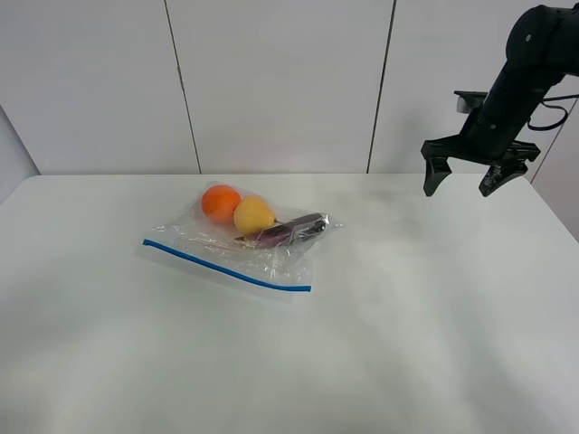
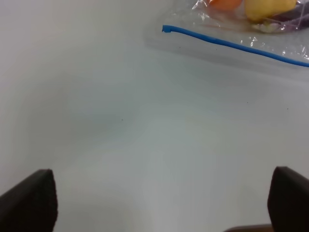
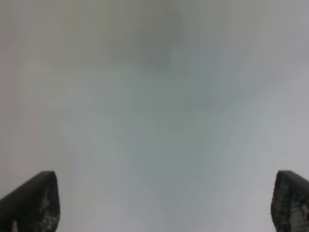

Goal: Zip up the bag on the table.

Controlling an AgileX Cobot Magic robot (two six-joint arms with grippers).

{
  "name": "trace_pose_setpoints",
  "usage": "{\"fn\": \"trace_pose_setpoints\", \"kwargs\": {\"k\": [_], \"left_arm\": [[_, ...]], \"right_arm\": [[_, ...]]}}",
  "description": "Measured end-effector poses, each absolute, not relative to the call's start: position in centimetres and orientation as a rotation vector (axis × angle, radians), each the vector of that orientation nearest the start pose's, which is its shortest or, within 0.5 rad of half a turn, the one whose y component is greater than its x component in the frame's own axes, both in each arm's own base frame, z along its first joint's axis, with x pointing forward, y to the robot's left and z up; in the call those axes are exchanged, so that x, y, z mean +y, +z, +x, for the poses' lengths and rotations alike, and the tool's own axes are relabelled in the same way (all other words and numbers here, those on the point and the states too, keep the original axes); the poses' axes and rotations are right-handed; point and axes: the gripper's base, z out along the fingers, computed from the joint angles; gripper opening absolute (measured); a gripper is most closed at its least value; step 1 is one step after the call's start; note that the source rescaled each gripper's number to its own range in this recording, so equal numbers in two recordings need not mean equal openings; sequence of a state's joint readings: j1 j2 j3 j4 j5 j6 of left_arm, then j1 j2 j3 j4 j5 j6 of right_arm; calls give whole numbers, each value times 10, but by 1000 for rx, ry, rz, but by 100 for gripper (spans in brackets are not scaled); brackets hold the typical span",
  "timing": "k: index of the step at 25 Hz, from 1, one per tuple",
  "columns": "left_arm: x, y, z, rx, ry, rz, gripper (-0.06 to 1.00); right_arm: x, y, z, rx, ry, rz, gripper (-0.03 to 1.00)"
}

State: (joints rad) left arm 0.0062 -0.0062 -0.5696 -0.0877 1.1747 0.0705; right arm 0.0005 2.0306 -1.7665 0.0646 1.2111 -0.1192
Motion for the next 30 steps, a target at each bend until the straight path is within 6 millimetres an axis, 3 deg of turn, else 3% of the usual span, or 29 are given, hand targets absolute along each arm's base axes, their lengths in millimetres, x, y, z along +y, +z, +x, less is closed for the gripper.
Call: {"fn": "trace_pose_setpoints", "kwargs": {"k": [6,12,20,25,30], "left_arm": [[-7,287,-19,2078,-58,81,100],[-7,287,-19,2078,-58,81,100],[-8,287,-19,2078,-58,81,100],[-8,287,-19,2078,-58,81,100],[-8,287,-19,2078,-58,81,100]], "right_arm": [[-5,266,403,2941,52,-118,97],[-7,286,347,2949,48,-105,97],[-2,311,233,2885,61,-100,97],[0,301,155,2817,53,-100,97],[2,279,101,2597,29,-88,97]]}}
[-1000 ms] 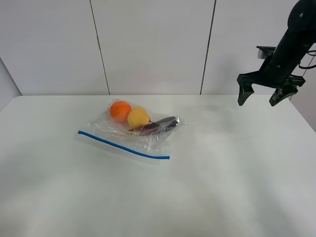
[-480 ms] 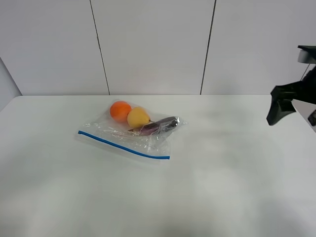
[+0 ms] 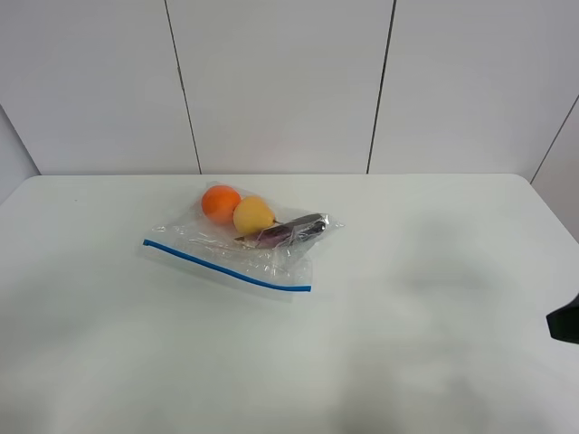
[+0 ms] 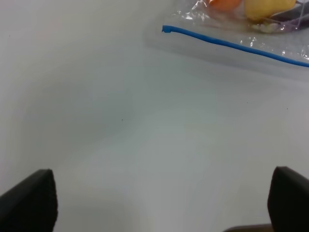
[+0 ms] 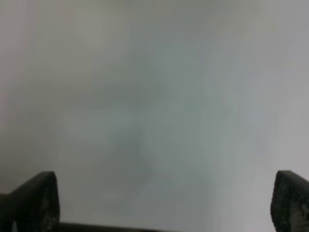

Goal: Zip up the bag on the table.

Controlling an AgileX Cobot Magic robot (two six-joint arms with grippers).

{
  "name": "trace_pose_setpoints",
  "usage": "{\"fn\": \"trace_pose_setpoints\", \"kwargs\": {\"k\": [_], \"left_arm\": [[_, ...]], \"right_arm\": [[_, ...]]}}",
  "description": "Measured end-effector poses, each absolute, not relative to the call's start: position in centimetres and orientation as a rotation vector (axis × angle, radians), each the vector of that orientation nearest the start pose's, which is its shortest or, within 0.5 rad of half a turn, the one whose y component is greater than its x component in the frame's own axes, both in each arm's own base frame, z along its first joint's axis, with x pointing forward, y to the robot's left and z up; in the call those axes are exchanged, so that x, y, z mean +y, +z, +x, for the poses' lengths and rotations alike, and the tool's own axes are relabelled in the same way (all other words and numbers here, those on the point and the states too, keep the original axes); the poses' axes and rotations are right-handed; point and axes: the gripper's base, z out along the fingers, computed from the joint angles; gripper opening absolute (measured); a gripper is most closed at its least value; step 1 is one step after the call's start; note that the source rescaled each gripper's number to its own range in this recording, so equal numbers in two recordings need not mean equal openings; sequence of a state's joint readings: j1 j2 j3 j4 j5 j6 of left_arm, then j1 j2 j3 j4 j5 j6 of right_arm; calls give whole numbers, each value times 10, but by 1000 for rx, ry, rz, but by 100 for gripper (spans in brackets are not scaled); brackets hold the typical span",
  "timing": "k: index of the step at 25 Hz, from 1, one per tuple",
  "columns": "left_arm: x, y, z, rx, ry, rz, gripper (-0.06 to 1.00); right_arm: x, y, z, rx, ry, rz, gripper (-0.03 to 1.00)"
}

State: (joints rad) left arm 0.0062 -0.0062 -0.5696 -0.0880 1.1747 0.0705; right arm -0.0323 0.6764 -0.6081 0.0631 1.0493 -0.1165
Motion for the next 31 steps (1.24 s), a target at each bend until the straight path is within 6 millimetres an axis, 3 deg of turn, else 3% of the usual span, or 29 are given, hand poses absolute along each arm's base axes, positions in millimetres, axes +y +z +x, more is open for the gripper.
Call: {"fn": "trace_pose_setpoints", "kwargs": {"k": [4,6,18,31], "left_arm": [[-7,287,-19,2078,-60,83,100],[-7,287,-19,2078,-60,84,100],[-8,287,-19,2077,-61,84,100],[-8,287,-19,2077,-61,84,100]], "right_arm": [[3,266,75,2506,21,-85,97],[3,269,55,2393,13,-84,97],[5,279,1,2038,-12,-83,97],[4,278,-4,2010,-15,-65,97]]}}
